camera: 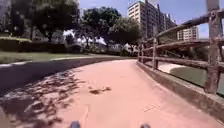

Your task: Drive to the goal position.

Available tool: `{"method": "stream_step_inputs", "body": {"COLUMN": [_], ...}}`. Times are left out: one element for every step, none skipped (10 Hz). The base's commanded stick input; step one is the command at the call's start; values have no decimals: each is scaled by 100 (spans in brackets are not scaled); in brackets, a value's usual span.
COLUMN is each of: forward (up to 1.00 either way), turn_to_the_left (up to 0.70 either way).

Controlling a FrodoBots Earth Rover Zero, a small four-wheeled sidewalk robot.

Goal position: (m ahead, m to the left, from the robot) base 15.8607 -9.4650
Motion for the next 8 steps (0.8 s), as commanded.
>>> {"method": "stream_step_inputs", "body": {"forward": [100, 100, 100, 100, 100, 100, 100, 100], "turn_to_the_left": [0, 0, 0, 0, 0, 0, 0, 0]}}
